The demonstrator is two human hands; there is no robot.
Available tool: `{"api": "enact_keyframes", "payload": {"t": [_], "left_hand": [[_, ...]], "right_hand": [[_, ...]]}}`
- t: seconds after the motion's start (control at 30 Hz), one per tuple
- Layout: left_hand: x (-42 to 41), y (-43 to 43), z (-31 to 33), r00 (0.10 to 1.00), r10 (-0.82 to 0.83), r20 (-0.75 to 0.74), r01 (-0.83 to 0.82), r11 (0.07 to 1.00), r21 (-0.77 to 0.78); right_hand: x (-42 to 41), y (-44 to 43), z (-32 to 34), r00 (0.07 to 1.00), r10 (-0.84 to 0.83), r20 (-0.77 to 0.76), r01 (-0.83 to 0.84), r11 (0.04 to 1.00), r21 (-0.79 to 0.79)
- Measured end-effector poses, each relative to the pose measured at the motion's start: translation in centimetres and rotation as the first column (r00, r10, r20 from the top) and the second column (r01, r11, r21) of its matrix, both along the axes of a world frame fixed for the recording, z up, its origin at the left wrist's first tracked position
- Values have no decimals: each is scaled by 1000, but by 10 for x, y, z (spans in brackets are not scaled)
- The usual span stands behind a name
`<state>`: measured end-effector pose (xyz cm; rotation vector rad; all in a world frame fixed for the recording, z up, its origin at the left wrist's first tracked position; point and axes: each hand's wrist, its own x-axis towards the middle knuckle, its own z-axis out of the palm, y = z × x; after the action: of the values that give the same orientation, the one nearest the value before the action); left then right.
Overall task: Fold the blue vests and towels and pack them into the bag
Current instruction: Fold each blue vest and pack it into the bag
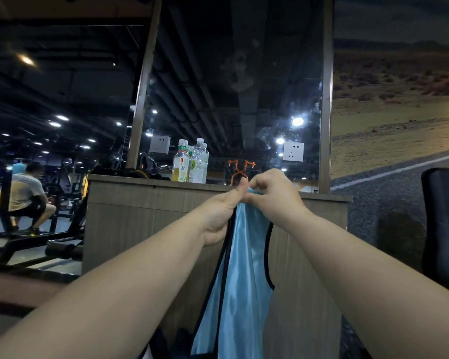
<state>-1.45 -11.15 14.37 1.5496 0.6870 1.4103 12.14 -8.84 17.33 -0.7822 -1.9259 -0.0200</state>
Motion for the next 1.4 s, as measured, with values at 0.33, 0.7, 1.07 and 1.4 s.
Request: {"api": "enact_keyframes", "payload": {"t": [0.33, 0.7, 1.07, 1.4], "left_hand": [[-8, 4, -3, 968, 174, -181, -162, 984, 77], [-17, 4, -30, 783, 128, -608, -128, 991, 43], [-25, 17, -55, 773, 228, -592, -248, 968, 50], [-16, 17, -67, 789, 244, -563, -191, 970, 153]], "right_hand": [[13, 11, 11, 981, -17, -195, -6, 994, -113], [38, 21, 20, 930, 65, -362, -132, 978, -163], [63, 37, 9, 931, -180, -317, 66, 938, -339], [62, 36, -12, 944, -238, -229, 155, 931, -330]]}}
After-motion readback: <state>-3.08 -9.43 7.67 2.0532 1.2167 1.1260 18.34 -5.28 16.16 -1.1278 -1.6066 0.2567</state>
